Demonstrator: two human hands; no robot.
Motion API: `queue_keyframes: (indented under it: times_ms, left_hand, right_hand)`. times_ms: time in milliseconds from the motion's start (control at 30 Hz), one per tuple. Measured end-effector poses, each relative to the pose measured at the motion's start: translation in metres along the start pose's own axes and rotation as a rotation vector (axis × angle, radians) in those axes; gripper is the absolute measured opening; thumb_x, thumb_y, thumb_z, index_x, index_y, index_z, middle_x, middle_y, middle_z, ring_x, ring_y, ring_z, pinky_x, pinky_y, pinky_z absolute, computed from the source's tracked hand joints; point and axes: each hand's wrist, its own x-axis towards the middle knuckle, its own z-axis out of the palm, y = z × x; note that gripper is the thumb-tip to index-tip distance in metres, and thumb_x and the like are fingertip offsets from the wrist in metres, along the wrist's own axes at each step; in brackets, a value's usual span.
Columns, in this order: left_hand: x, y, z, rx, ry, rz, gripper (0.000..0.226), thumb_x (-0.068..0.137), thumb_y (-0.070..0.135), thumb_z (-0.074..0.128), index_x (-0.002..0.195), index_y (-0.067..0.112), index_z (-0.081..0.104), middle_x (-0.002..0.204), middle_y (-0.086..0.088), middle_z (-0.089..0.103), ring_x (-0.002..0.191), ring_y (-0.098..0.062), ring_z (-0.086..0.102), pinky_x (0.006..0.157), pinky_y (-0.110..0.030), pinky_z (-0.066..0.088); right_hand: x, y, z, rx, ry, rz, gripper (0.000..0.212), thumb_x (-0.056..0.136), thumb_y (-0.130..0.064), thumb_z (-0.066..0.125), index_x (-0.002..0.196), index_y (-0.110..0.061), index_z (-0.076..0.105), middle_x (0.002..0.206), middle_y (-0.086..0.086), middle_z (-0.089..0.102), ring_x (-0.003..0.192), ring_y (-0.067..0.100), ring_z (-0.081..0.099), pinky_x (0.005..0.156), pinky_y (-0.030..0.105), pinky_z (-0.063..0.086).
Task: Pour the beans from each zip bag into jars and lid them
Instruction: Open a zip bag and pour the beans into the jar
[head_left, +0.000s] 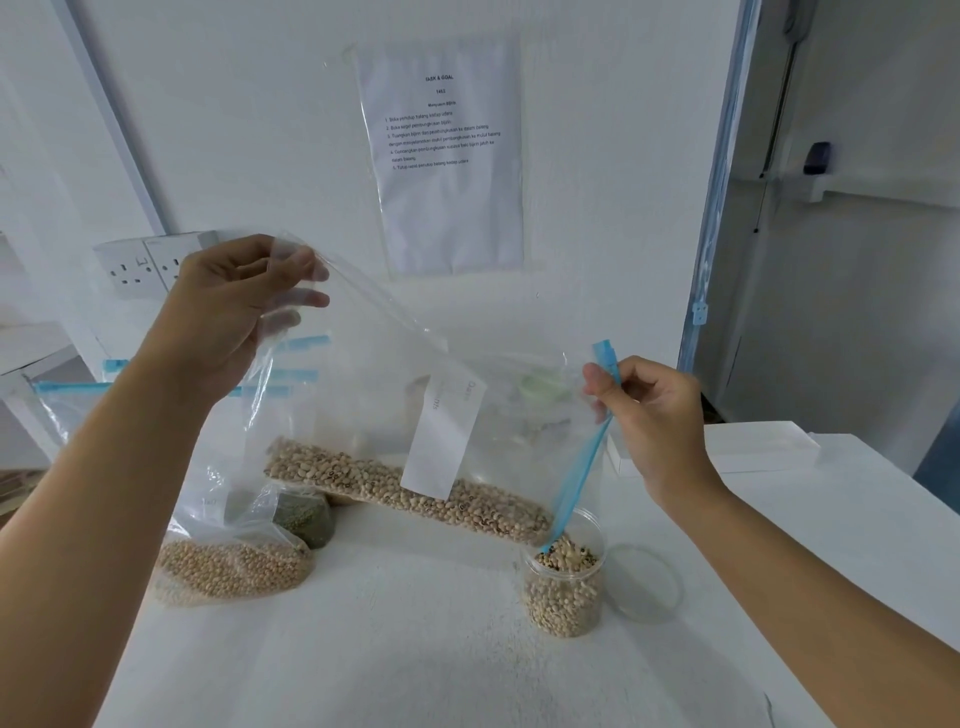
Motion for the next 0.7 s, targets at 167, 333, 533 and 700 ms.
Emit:
queue_keyframes:
  times_ms: [167, 333, 533, 700]
  left_hand:
    - [0.0, -0.002, -0.001, 0.001, -0.001, -0.003, 0.008, 0.09, 0.029, 0.071, 0.084, 0.024, 0.074, 0.094, 0.002, 0.074, 0.085, -0.017, 0.071, 0.072, -0.027, 0.046]
    - [0.001, -0.001, 0.0, 0.004, 0.001, -0.006, 0.008, 0.09, 0.029, 0.071, 0.085, 0.024, 0.074, 0.093, 0.002, 0.074, 0.084, -0.016, 0.071, 0.071, -0.027, 0.046]
    - [0.006, 0.0, 0.003, 0.023, -0.018, -0.004, 0.009, 0.091, 0.028, 0.071, 0.082, 0.024, 0.074, 0.092, 0.002, 0.073, 0.083, -0.016, 0.071, 0.072, -0.029, 0.045]
    - [0.01, 0.001, 0.006, 0.024, -0.031, -0.006, 0.008, 0.089, 0.029, 0.072, 0.084, 0.023, 0.073, 0.093, 0.001, 0.073, 0.084, -0.018, 0.07, 0.075, -0.032, 0.043]
  right_hand:
    - [0.001, -0.001, 0.001, -0.002, 0.001, -0.005, 0.039, 0.091, -0.022, 0.075, 0.074, 0.012, 0.063, 0.071, 0.03, 0.061, 0.063, 0.026, 0.055, 0.075, 0.033, 0.052]
    - [0.002, 0.0, 0.001, -0.002, 0.003, -0.006, 0.041, 0.091, -0.024, 0.075, 0.075, 0.012, 0.063, 0.072, 0.031, 0.061, 0.064, 0.026, 0.055, 0.074, 0.033, 0.052]
    - [0.003, 0.006, -0.002, -0.028, 0.029, -0.011, 0.039, 0.091, -0.023, 0.075, 0.075, 0.01, 0.064, 0.071, 0.029, 0.062, 0.062, 0.025, 0.055, 0.075, 0.035, 0.052]
    - [0.003, 0.008, 0.0, -0.026, 0.035, -0.029, 0.041, 0.09, -0.023, 0.075, 0.074, 0.013, 0.062, 0.07, 0.029, 0.062, 0.062, 0.025, 0.056, 0.071, 0.033, 0.051]
